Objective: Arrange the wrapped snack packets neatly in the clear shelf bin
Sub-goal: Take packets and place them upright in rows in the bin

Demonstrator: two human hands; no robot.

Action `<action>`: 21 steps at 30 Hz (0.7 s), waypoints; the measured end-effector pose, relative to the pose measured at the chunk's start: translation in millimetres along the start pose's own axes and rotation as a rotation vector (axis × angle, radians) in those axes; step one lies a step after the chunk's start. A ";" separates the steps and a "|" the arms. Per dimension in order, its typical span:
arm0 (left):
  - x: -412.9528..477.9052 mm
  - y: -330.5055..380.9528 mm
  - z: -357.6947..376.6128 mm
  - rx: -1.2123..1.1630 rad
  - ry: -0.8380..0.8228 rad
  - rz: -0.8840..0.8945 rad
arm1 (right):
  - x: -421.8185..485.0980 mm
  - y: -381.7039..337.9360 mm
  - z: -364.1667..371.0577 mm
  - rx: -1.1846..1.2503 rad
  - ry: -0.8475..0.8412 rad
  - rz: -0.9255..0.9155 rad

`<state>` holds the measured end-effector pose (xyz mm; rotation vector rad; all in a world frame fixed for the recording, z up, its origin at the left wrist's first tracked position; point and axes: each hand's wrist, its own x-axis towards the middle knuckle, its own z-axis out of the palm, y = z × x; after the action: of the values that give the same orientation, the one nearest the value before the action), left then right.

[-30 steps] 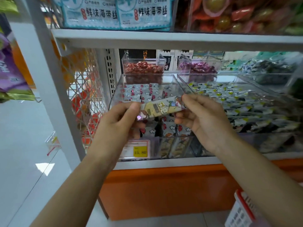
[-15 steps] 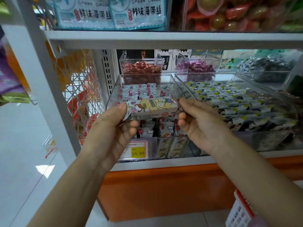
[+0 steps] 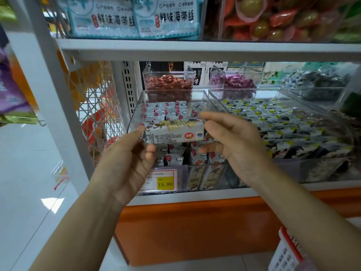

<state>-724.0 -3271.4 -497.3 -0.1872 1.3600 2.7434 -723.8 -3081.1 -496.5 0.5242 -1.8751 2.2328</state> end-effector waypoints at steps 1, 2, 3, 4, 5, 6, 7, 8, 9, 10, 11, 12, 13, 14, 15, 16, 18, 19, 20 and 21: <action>-0.4 0.3 -0.1 -0.003 -0.001 -0.003 | -0.6 0.5 0.4 -0.019 -0.002 -0.014; -0.7 0.6 -0.2 -0.003 -0.004 -0.004 | -1.0 1.1 0.7 -0.035 0.001 -0.026; -1.2 0.9 -0.2 0.004 -0.009 -0.002 | -1.2 1.7 0.9 -0.054 0.013 -0.036; -1.5 0.8 -0.2 0.022 -0.019 0.004 | -1.3 2.5 1.0 -0.071 0.031 -0.040; -2.1 0.2 0.5 0.048 -0.032 0.016 | -1.3 3.2 1.1 -0.075 0.053 -0.036; -3.0 -0.6 1.1 0.080 -0.043 0.039 | -0.9 4.2 1.2 -0.067 0.073 -0.024; -3.9 -1.3 1.8 0.117 -0.053 0.073 | -0.7 5.3 1.0 -0.057 0.089 -0.013; -4.8 -1.9 2.7 0.164 -0.066 0.114 | -0.3 6.2 0.5 -0.050 0.102 -0.005; -6.0 -2.1 3.9 0.218 -0.088 0.155 | -0.3 7.0 0.0 -0.047 0.119 0.002; -7.4 -2.3 5.3 0.269 -0.114 0.191 | -0.2 7.6 -0.8 -0.043 0.136 0.007; -8.5 -2.8 6.0 0.312 -0.134 0.220 | -0.1 7.8 -1.4 -0.040 0.151 0.012; -8.5 -3.6 6.1 0.346 -0.141 0.245 | 0.0 7.8 -1.9 -0.039 0.159 0.014; -8.3 -4.3 5.4 0.373 -0.140 0.268 | 0.0 7.7 -2.0 -0.040 0.160 0.017; -8.1 -4.9 4.6 0.392 -0.134 0.284 | -0.1 7.8 -2.1 -0.042 0.156 0.020; -8.1 -5.4 4.3 0.399 -0.129 0.291 | 0.0 7.7 -2.1 -0.038 0.152 0.024; -8.2 -5.5 4.2 0.394 -0.125 0.292 | 0.1 7.7 -2.2 -0.029 0.149 0.029; -8.7 -5.4 5.2 0.353 -0.120 0.279 | 0.2 7.7 -1.8 -0.004 0.139 0.035; -8.6 -5.2 5.4 0.331 -0.109 0.274 | 0.2 7.8 -1.2 0.008 0.131 0.036; -8.2 -5.0 5.3 0.317 -0.089 0.272 | 0.2 8.0 -0.4 0.020 0.125 0.036; -7.6 -5.0 5.1 0.309 -0.066 0.273 | 0.1 8.3 0.7 0.033 0.120 0.038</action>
<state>-716.2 -3264.3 -497.1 0.1155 1.8884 2.6598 -726.7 -3083.3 -504.0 0.3541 -1.8063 2.2681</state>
